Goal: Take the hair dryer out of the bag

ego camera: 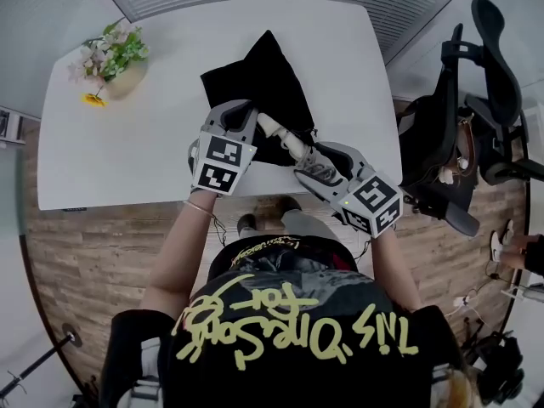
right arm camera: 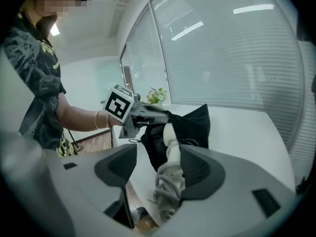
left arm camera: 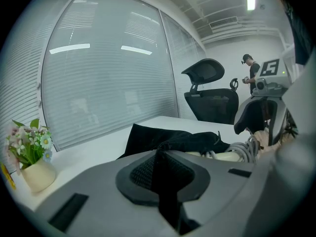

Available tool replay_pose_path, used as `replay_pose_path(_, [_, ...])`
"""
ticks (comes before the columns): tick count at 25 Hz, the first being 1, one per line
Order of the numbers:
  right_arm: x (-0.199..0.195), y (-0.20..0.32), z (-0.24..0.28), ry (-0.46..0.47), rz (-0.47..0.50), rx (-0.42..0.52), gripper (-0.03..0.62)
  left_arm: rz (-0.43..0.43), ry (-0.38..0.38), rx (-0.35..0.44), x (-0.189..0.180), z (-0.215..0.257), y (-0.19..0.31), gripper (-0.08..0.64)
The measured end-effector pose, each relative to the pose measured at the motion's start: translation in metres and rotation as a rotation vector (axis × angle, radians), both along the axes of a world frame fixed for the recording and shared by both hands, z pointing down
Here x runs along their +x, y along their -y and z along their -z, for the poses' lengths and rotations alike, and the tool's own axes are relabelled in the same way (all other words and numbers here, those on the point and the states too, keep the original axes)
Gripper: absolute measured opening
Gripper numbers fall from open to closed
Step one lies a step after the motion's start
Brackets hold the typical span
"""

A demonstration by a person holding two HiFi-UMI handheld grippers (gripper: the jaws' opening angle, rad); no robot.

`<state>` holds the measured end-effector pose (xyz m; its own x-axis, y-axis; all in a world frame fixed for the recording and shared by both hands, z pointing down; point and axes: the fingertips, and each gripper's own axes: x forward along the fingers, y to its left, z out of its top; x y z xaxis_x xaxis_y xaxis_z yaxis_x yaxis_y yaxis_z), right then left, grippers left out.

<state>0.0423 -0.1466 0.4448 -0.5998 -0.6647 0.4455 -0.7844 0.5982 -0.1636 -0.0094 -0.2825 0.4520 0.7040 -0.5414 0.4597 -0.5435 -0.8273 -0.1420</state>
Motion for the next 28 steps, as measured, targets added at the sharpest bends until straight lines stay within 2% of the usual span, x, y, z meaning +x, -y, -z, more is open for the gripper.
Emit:
replay_pose_path(2, [-0.019, 0.006, -0.004, -0.041, 0.049, -0.020, 0.267, -0.003, 0.005, 0.001, 0.001, 0.000, 0.000, 0.020])
replay_pose_path(5, [-0.027, 0.013, -0.023, -0.230, 0.112, -0.048, 0.265, -0.019, 0.013, -0.001, 0.003, 0.002, -0.002, 0.023])
replay_pose_path(6, [-0.026, 0.016, -0.025, -0.260, 0.113, -0.038, 0.265, -0.031, 0.017, 0.000, 0.005, 0.003, -0.004, 0.026])
replay_pose_path(11, [-0.024, 0.032, -0.027, -0.234, 0.106, -0.090, 0.267, -0.087, 0.033, 0.038, 0.012, 0.015, -0.011, 0.035])
replay_pose_path(15, [-0.014, 0.043, -0.048, -0.345, 0.082, -0.144, 0.267, -0.128, 0.034, 0.047, 0.022, 0.021, -0.013, 0.043])
replay_pose_path(21, [-0.021, 0.053, -0.076, -0.408, 0.111, -0.259, 0.287, -0.143, 0.041, 0.028, 0.021, 0.013, -0.014, 0.049])
replay_pose_path(28, [-0.020, 0.066, -0.082, -0.321, 0.095, -0.344, 0.285, -0.161, 0.023, 0.010, 0.020, 0.009, -0.016, 0.060])
